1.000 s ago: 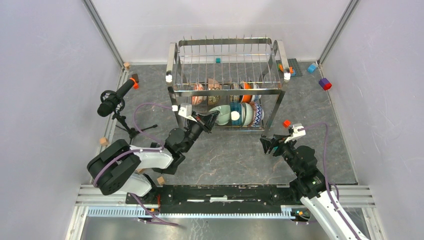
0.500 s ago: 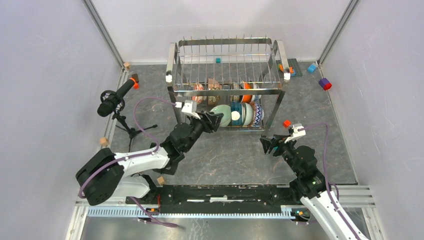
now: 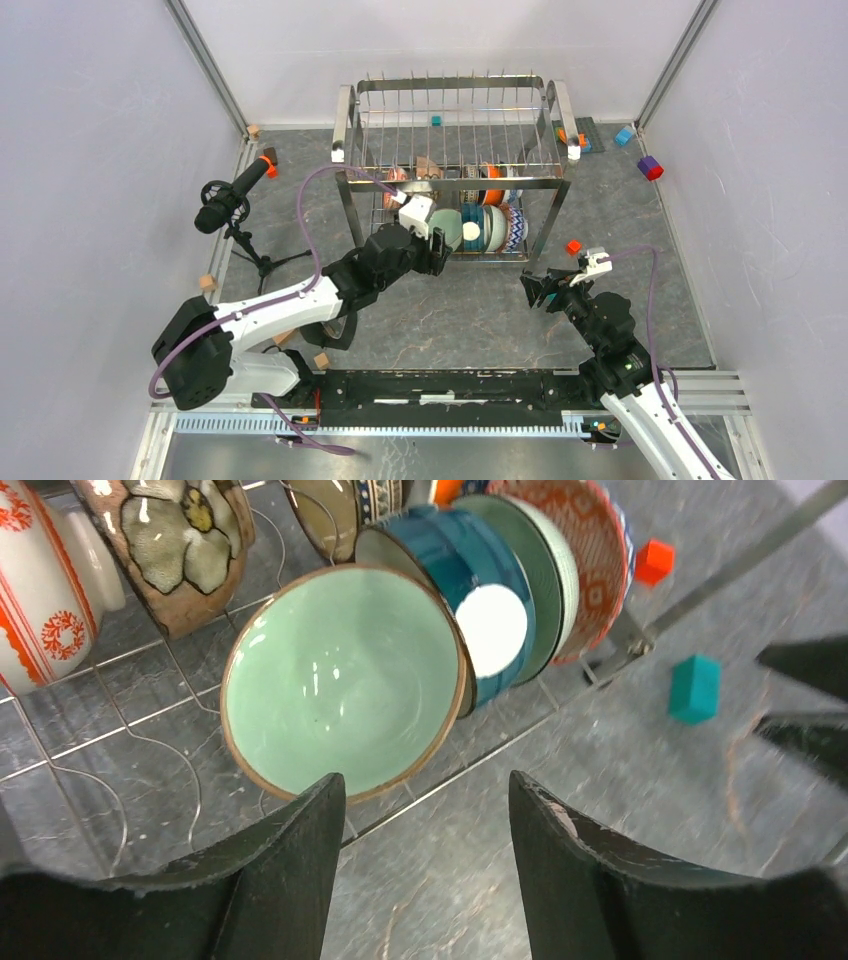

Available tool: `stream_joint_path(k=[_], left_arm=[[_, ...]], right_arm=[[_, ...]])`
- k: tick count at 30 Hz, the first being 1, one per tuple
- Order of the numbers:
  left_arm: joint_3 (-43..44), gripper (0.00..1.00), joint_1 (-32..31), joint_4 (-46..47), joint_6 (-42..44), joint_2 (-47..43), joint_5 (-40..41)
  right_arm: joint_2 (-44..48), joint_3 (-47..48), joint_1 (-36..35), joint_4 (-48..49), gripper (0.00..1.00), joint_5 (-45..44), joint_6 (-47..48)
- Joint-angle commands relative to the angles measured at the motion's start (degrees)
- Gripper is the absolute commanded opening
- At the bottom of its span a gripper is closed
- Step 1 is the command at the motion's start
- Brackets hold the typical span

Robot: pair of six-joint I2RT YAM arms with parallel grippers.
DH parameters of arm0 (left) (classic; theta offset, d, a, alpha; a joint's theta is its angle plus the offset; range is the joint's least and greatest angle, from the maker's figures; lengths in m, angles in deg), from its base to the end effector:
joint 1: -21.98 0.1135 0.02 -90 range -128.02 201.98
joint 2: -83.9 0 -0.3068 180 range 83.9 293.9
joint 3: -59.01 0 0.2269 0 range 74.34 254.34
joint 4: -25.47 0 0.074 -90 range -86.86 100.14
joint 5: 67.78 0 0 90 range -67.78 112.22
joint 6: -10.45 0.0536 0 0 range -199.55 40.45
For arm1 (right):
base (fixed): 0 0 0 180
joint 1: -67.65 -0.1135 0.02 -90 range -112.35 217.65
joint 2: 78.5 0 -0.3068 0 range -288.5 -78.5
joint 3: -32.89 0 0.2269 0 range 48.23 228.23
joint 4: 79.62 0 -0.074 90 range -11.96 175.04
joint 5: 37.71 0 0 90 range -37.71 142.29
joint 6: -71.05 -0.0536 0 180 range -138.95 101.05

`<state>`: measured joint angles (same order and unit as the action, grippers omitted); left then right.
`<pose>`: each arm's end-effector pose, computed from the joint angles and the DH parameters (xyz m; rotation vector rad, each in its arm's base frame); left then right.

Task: Unload the bowls from the dish rack
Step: Pick up the bowl from the dish rack.

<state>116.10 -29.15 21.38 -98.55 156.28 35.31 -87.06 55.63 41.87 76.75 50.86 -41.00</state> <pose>0.1758 -0.1987 0.3042 0.3855 1.9087 -0.6075 0.0568 0.0260 0.1938 -0.0389 1.7720 0.5886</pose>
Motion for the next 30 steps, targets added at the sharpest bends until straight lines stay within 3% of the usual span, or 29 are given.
stream_joint_path(k=[1,3,6,11,16,20,23,24,25,30], left_arm=[[5.2,0.68,0.0,-10.1,13.6,1.2,-3.7],[3.9,0.67,0.0,-8.4,15.7,1.2,-3.7],[-2.4,0.66,0.0,1.8,15.6,-0.1,-2.9],[-9.5,0.65,0.0,13.2,2.5,-3.4,1.6],[-6.7,0.62,0.0,0.6,-22.6,-4.9,11.0],[-6.1,0.62,0.0,-3.1,-33.1,-6.9,11.7],[-6.0,0.73,0.0,-7.5,-42.7,-8.7,14.0],[-5.7,0.82,0.0,-9.3,-45.5,-8.8,14.4],[-4.7,0.99,0.0,-13.0,-49.0,-8.6,15.1],[1.3,1.00,0.1,-25.7,-58.4,-5.0,15.6]], right_arm=[[0.6,0.1,-0.3,0.9,0.74,0.5,0.2],[0.6,0.1,-0.3,0.9,0.74,0.7,0.2],[0.7,0.1,-0.4,0.9,0.74,0.6,0.3],[0.7,0.1,-0.5,0.9,0.74,0.6,0.3],[0.7,0.2,-0.7,0.8,0.74,0.3,0.2],[1.1,0.2,-0.7,0.6,0.74,0.3,0.1],[1.3,0.3,-0.7,0.3,0.74,0.0,-0.1],[1.2,0.4,-0.8,0.1,0.74,0.0,-0.2],[1.3,0.4,-0.7,0.1,0.74,0.0,-0.2],[1.3,0.6,-0.7,-0.3,0.74,-0.1,-0.5]])
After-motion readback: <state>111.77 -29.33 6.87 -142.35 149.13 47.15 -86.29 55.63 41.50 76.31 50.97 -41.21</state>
